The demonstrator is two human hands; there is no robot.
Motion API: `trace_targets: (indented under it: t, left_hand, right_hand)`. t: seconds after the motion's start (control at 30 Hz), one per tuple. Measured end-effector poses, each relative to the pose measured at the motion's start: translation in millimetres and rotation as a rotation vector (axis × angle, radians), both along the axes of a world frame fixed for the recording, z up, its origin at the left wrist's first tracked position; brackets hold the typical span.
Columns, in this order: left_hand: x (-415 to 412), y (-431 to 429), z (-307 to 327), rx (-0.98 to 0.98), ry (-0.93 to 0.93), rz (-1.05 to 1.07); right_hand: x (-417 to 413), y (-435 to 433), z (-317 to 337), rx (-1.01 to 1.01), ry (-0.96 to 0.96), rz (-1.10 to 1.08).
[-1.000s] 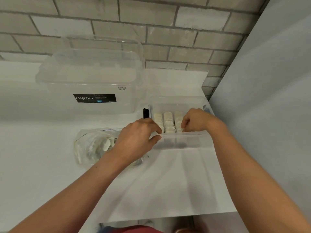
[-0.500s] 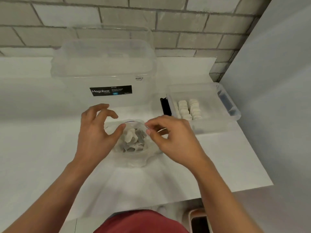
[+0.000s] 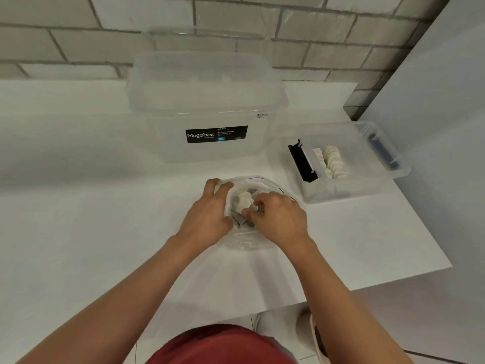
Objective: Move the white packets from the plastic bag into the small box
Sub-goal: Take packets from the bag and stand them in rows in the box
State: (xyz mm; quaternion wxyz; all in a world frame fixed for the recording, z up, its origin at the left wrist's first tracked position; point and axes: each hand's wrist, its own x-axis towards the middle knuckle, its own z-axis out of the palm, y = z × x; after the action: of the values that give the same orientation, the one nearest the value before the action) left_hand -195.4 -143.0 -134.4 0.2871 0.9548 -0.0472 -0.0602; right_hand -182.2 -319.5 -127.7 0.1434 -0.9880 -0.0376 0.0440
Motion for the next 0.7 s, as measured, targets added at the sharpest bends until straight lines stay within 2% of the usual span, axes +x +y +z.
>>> trace_targets:
  t: [0.13,0.33,0.5,0.57,0.7]
  left_hand:
    - [-0.2,2.9,-0.9,-0.084,-0.003,-0.042]
    - [3.5,6.9,-1.9,-0.106,-0.022,-0.060]
    - [5.3,8.7,-0.9,-0.045,-0.071,-0.080]
    - [4.4,9.3,4.1,-0.013,-0.216,-0.089]
    - [1.0,0.7,24.2,-0.013,-0.700,-0.167]
  right_hand:
    - [-0.3,14.8,-4.9,0.031,-0.021,-0.048]
    - [-0.2,16.4,-1.4,0.075,-0.072,-0.088]
    - [-9.9,0.0,12.3,0.124,-0.107,-0.069]
    - [-11.8,-8.5,18.1,0.138,-0.128,-0.053]
    - [-15.3,-22.1,26.8,0.188,-0.235,-0.044]
